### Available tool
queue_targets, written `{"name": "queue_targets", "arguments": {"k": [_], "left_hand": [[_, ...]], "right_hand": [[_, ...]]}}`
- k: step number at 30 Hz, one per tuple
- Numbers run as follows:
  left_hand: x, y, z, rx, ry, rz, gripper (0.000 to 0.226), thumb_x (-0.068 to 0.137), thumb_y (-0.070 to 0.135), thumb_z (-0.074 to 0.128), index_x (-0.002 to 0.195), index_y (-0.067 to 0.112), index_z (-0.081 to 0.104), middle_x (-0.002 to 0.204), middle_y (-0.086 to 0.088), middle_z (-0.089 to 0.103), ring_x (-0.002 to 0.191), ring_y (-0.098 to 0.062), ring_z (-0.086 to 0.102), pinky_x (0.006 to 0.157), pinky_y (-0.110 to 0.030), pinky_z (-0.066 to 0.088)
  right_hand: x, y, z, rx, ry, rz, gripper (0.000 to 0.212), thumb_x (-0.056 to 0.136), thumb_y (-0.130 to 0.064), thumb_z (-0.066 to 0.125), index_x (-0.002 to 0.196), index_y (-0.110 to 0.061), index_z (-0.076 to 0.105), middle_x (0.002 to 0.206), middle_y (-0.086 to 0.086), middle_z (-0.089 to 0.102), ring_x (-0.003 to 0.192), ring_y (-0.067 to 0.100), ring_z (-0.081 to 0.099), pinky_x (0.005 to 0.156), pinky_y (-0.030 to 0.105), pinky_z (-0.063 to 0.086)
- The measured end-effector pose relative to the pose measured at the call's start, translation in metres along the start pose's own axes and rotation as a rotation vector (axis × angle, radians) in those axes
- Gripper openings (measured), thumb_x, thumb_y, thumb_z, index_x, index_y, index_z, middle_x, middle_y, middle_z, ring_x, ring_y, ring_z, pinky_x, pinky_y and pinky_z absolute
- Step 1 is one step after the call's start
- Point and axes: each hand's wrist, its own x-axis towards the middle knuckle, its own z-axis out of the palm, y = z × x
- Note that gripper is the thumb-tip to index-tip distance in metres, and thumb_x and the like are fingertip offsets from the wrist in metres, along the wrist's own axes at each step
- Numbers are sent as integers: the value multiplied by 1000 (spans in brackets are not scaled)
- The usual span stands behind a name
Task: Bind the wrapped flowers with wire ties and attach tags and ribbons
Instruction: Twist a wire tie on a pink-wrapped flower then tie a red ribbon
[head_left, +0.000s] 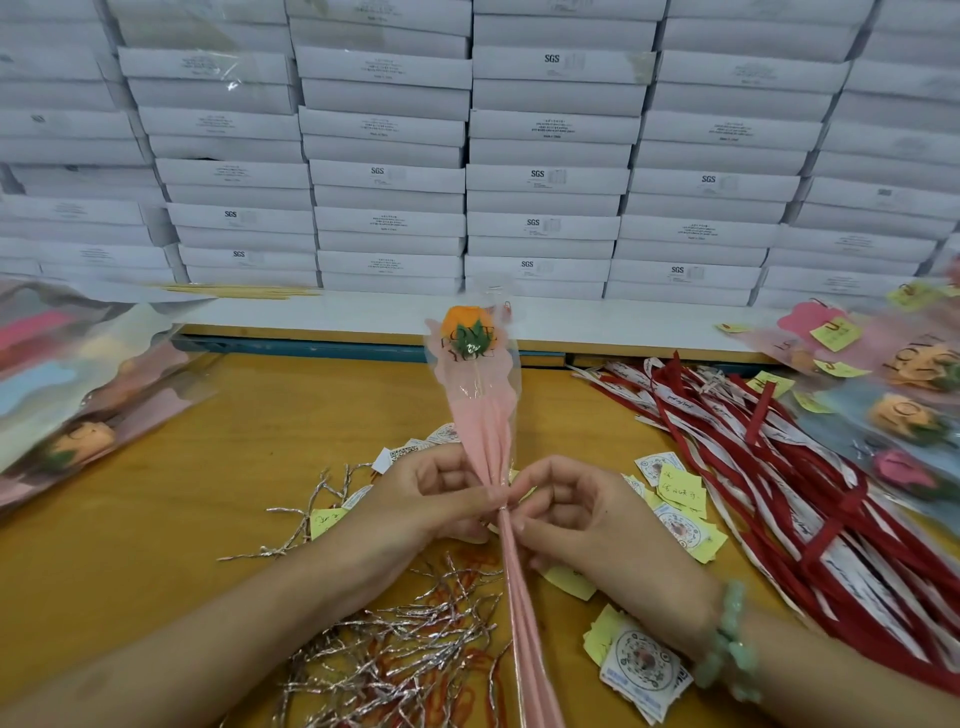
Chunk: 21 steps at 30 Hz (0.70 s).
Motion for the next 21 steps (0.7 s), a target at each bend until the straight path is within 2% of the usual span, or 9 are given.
{"name": "queue_targets", "arguments": {"k": [2,6,7,10,12,14,18,21], "left_hand": [[1,1,-1,-43,0,-12,32,75,20,78,102,4,71,97,-20,70,86,-28,69,82,-42,57],[1,2,-1,-86,2,-15,26,79,14,73,103,4,72,98,-22,71,86,-27,71,79,-36,58],[1,2,-1,-93,2,-13,26,79,14,73,103,4,71,99,-23,71,86,-28,71,79,-35,58],[0,2,-2,-134,-1,-10,26,79,12,73,104,3,71,101,-27,71,88,-28,72,79,-34,58],[0,2,-2,-154,-1,-10,24,78,11,74,101,4,72,102,-28,71,89,-28,72,79,-32,59],[0,2,-2,-159,0,-12,23,79,10,73,101,4,73,103,-28,70,91,-29,72,79,-31,59],[-1,2,-3,-152,-7,-7,25,83,6,71,107,-2,68,104,-28,70,93,-29,72,77,-29,59],[-1,2,-3,-143,-11,-11,28,82,7,72,107,-5,67,103,-28,70,90,-28,72,75,-29,59]], "right_hand": [[0,-1,0,-61,21,-59,14,82,0,72,92,-7,65,78,9,71,71,18,67,66,27,58],[-1,0,2,-145,73,-129,16,80,-3,75,90,-12,65,79,6,72,76,22,70,76,43,58],[-2,1,2,-149,86,-139,17,80,-4,75,89,-13,65,79,5,72,76,21,70,75,42,58],[-1,3,1,-119,107,-138,18,79,-4,76,88,-12,63,76,1,71,70,12,67,67,24,56],[1,4,0,-84,112,-99,18,79,-5,77,89,-11,63,73,0,70,66,9,65,62,18,52],[2,6,0,-50,114,-60,18,79,-7,77,90,-11,63,74,-2,69,66,8,64,57,18,51],[2,7,0,-60,92,-37,16,82,-10,75,92,-11,63,88,-1,72,75,11,69,59,21,54],[2,8,0,-44,80,-35,14,81,-9,75,90,-8,64,89,5,72,78,20,71,57,22,54]]}}
